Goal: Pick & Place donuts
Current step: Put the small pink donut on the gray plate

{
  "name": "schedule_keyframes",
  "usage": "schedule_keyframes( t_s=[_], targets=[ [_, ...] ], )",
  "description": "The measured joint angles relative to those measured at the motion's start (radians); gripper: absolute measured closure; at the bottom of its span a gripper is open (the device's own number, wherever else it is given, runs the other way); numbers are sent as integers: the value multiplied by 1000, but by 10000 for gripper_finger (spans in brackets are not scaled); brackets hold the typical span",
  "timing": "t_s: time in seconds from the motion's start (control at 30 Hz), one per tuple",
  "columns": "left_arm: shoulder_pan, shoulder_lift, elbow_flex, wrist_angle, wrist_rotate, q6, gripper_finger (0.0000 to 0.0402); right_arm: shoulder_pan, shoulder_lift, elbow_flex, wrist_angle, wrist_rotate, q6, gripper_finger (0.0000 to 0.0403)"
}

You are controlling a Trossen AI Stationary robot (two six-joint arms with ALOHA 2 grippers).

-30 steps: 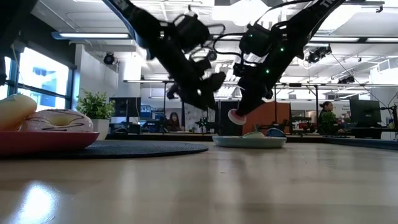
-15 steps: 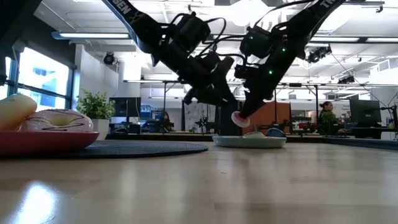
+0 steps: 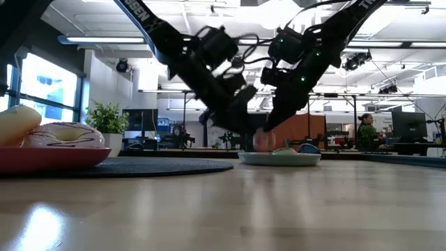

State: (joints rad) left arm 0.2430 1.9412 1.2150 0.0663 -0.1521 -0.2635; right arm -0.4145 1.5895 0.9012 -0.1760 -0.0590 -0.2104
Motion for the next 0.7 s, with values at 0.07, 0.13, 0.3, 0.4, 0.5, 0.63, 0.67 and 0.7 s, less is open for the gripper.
schedule_keyframes(
  t_s=[0.07, 0.13, 0.3, 0.4, 0.5, 0.63, 0.67, 0.7],
  targets=[
    [6, 26, 0, 6, -19, -4, 252, 0, -7, 0, 4, 2, 0, 265],
    [8, 40, 0, 6, -19, -12, 252, 0, -10, 0, 23, 1, 0, 265],
    [12, 53, 0, 60, -41, -29, 252, 0, -10, 0, 7, 80, -6, 265],
    [12, 30, 0, 65, -40, -29, 252, 0, -10, 0, -27, 128, -32, 265],
    [12, 13, 2, 68, -13, -29, 252, 0, -10, 0, -44, 33, -37, 265],
    [12, 12, 2, 65, -12, -29, 252, 2, -10, 0, -60, -155, -11, 265],
    [12, 9, 2, 64, -14, -29, 252, 2, -10, 0, -66, -174, -9, 265],
    [12, -1, 1, 56, -14, -29, 252, 2, -10, 0, -71, -177, -5, 265]
  ],
)
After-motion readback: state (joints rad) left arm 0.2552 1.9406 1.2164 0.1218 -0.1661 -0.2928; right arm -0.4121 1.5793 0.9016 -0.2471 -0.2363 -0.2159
